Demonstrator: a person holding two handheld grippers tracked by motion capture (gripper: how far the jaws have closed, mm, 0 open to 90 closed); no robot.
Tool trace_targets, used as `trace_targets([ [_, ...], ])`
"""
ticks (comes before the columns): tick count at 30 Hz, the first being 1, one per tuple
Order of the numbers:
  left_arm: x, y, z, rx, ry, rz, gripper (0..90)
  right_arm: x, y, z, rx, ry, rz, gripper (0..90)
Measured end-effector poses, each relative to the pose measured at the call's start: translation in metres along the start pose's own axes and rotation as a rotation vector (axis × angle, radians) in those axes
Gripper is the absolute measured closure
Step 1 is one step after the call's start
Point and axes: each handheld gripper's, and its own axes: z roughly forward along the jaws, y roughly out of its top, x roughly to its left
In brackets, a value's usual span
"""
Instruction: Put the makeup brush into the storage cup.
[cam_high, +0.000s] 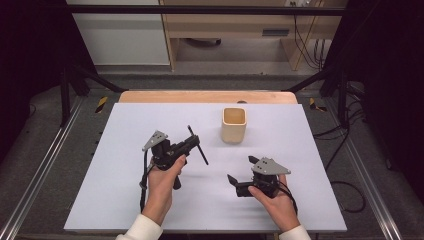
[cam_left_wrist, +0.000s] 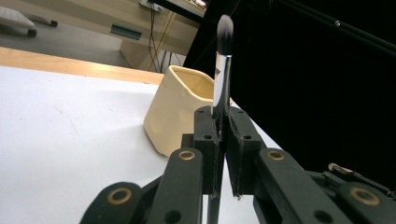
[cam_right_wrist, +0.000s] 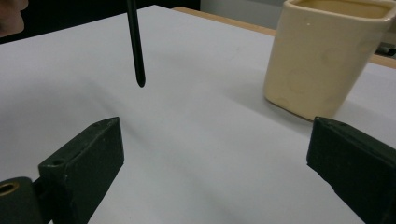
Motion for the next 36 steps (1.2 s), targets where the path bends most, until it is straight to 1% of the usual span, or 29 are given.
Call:
trace_targets([
  [5, -0.003, 0.008, 0.003, -0.003, 0.014, 0.023, 83.2, -0.007, -0.004, -0.006, 0.006, 0.0, 0.003, 5.9],
  [6, -0.003, 0.01, 0.003, -0.004, 0.017, 0.031, 83.2, -0.008, -0.005, -0.006, 0.01, -0.009, 0.002, 6.3],
  [8, -0.005, 0.013, 0.004, -0.004, 0.021, 0.043, 83.2, -0.01, -0.007, -0.009, 0.007, -0.026, -0.019, 7.6],
  [10, -0.006, 0.017, 0.006, 0.001, 0.023, 0.061, 83.1, -0.012, -0.007, -0.012, -0.012, -0.046, -0.03, 9.1],
  [11, -0.006, 0.018, 0.007, 0.002, 0.025, 0.066, 83.1, -0.013, -0.006, -0.013, -0.018, -0.052, -0.025, 8.9],
  [15, -0.009, 0.022, 0.012, 0.009, 0.03, 0.087, 83.1, -0.021, -0.009, -0.018, -0.024, -0.074, -0.038, 8.7],
  [16, -0.01, 0.023, 0.014, 0.011, 0.031, 0.094, 83.1, -0.023, -0.01, -0.019, -0.025, -0.086, -0.04, 8.6],
  [19, -0.013, 0.025, 0.019, 0.014, 0.03, 0.104, 83.1, -0.026, -0.012, -0.023, -0.041, -0.099, -0.038, 8.2],
  [21, -0.015, 0.028, 0.023, 0.013, 0.029, 0.113, 83.1, -0.028, -0.014, -0.024, -0.039, -0.105, -0.046, 7.5],
  [24, -0.02, 0.031, 0.029, 0.012, 0.025, 0.126, 83.2, -0.03, -0.018, -0.026, -0.038, -0.098, -0.035, 5.6],
  [27, -0.024, 0.034, 0.034, 0.014, 0.025, 0.149, 83.2, -0.031, -0.019, -0.028, -0.042, -0.101, -0.029, 5.6],
  [30, -0.027, 0.039, 0.04, 0.011, 0.025, 0.16, 83.2, -0.032, -0.021, -0.031, -0.044, -0.102, -0.021, 5.6],
  [32, -0.029, 0.041, 0.044, 0.009, 0.024, 0.166, 83.2, -0.033, -0.021, -0.034, -0.057, -0.117, -0.02, 6.9],
  [36, -0.035, 0.044, 0.053, 0.005, 0.025, 0.191, 83.2, -0.035, -0.022, -0.039, -0.071, -0.131, -0.005, 6.3],
])
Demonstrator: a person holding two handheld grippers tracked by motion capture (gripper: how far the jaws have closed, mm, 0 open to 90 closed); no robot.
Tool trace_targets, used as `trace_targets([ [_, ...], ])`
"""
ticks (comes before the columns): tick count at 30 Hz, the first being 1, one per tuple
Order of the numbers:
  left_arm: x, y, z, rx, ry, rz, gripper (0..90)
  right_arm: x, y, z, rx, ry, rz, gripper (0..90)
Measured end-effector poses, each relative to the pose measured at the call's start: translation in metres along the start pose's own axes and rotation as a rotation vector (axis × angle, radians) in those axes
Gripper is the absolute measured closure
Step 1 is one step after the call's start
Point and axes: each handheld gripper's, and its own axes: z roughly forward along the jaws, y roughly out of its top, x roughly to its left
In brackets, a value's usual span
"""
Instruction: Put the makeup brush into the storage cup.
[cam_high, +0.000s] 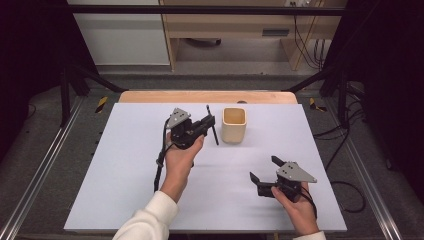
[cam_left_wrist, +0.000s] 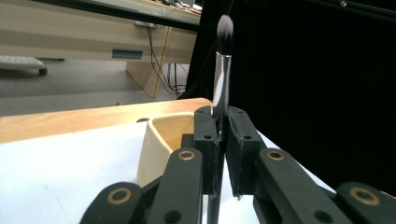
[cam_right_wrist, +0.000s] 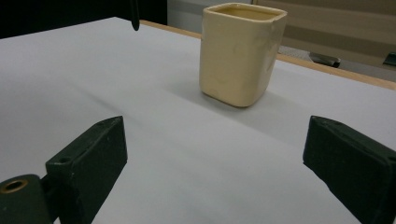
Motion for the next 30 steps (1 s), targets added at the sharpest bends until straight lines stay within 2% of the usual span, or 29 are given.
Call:
trace_targets([
  [9, -0.006, 0.006, 0.013, -0.007, -0.013, 0.021, 83.1, -0.001, -0.005, -0.005, 0.007, 0.003, -0.011, 5.6],
  [20, -0.013, 0.016, 0.024, -0.016, -0.007, 0.063, 83.1, 0.001, -0.007, -0.007, 0.019, 0.011, -0.022, 5.0],
  [30, -0.015, 0.019, 0.037, -0.018, -0.003, 0.076, 83.1, -0.001, -0.008, -0.011, 0.013, 0.002, -0.011, 4.2],
])
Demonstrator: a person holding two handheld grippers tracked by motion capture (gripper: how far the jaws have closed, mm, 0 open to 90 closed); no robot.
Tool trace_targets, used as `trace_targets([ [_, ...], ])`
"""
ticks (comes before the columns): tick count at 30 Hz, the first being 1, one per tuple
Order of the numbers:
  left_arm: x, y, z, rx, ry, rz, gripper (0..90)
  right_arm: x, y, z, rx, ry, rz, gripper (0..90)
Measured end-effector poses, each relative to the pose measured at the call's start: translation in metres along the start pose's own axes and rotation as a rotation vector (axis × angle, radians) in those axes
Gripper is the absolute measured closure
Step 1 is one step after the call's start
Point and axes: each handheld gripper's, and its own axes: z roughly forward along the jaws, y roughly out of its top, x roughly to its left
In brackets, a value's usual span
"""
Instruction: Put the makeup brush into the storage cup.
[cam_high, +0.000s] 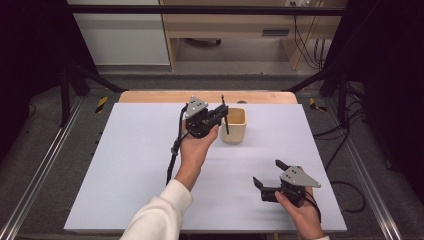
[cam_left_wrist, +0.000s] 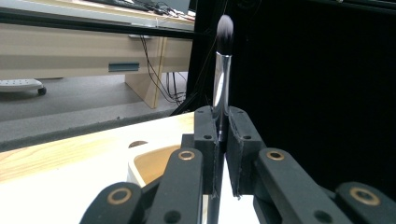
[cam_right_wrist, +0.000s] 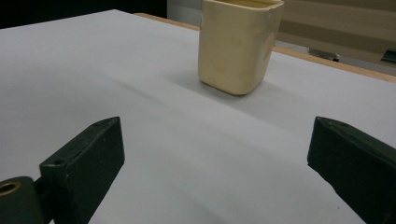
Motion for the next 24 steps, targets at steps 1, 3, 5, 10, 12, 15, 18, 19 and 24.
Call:
trace_targets([
  [1, 0.0, 0.001, 0.001, -0.003, 0.0, 0.0, 83.1, 0.0, 0.0, 0.0, -0.001, -0.001, -0.002, 4.3],
  [3, -0.001, 0.002, 0.003, -0.005, -0.001, -0.001, 83.2, -0.001, 0.0, -0.001, -0.004, -0.002, -0.003, 5.4],
  [5, -0.002, 0.002, 0.005, -0.005, -0.003, -0.003, 83.2, -0.002, -0.001, -0.002, -0.009, -0.004, -0.008, 5.6],
  [10, -0.003, 0.004, 0.011, -0.008, -0.003, 0.004, 83.2, -0.003, -0.002, -0.002, -0.01, 0.003, -0.007, 5.4],
  [12, -0.004, 0.005, 0.012, -0.012, -0.001, 0.009, 83.2, -0.004, -0.002, -0.003, -0.018, 0.001, -0.007, 5.3],
  [15, -0.004, 0.005, 0.015, -0.015, 0.0, 0.011, 83.2, -0.007, -0.002, -0.004, -0.044, 0.004, -0.006, 5.4],
  [18, -0.004, 0.004, 0.017, -0.017, 0.001, 0.013, 83.2, -0.011, -0.003, -0.006, -0.075, 0.013, 0.006, 5.4],
  [19, -0.004, 0.004, 0.018, -0.016, 0.002, 0.015, 83.1, -0.011, -0.003, -0.007, -0.081, 0.013, 0.003, 5.4],
  [24, -0.003, 0.004, 0.021, -0.022, 0.008, 0.017, 83.2, -0.012, -0.004, -0.008, -0.069, 0.015, -0.003, 5.4],
])
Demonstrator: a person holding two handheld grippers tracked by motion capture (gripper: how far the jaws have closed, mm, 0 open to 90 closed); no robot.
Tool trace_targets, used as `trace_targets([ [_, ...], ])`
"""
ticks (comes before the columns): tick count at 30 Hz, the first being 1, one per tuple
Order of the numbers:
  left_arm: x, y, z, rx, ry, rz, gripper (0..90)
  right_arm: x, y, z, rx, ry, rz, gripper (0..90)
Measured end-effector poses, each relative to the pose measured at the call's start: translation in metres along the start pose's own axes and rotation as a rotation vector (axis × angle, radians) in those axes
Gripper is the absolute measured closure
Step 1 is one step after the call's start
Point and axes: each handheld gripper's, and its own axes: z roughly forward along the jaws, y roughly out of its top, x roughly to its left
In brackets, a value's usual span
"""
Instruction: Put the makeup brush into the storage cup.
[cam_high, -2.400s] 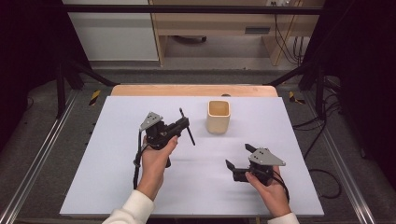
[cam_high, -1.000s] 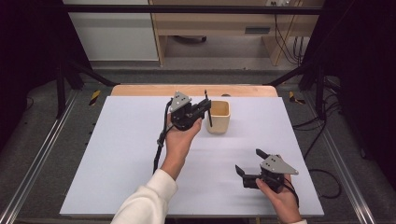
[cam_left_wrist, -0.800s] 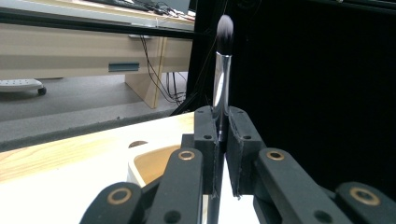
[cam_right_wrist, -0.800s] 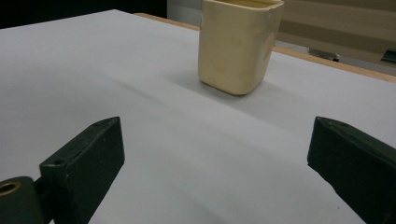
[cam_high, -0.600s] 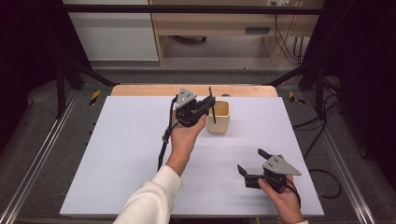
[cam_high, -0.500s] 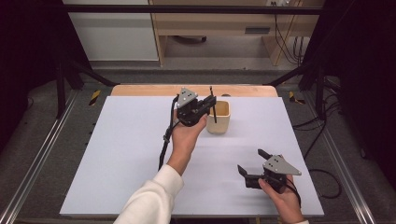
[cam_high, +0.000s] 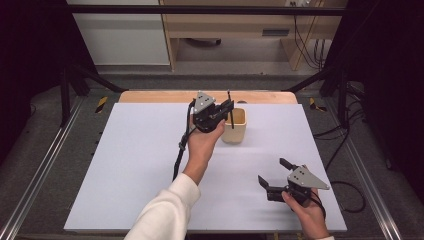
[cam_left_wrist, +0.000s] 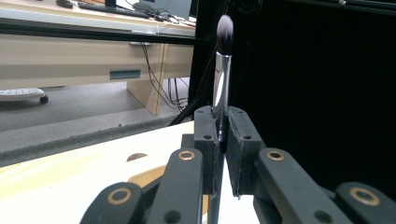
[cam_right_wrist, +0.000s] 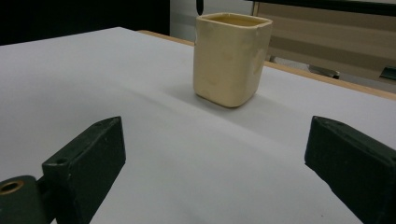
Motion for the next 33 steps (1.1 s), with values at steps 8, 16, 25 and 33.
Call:
trace_targets([
  [8, 0.002, 0.004, 0.002, -0.018, 0.005, -0.004, 83.2, -0.001, 0.0, -0.001, -0.001, -0.001, 0.005, 5.4],
  [16, 0.001, 0.009, 0.004, -0.024, 0.014, 0.024, 83.2, -0.002, 0.0, -0.001, -0.002, -0.006, 0.003, 5.4],
  [25, 0.002, 0.01, 0.01, -0.026, 0.024, 0.048, 83.2, -0.002, 0.0, -0.001, -0.005, -0.009, 0.008, 5.3],
  [33, 0.001, 0.008, 0.016, -0.03, 0.03, 0.069, 83.2, -0.003, 0.0, -0.001, -0.008, -0.01, 0.009, 5.3],
])
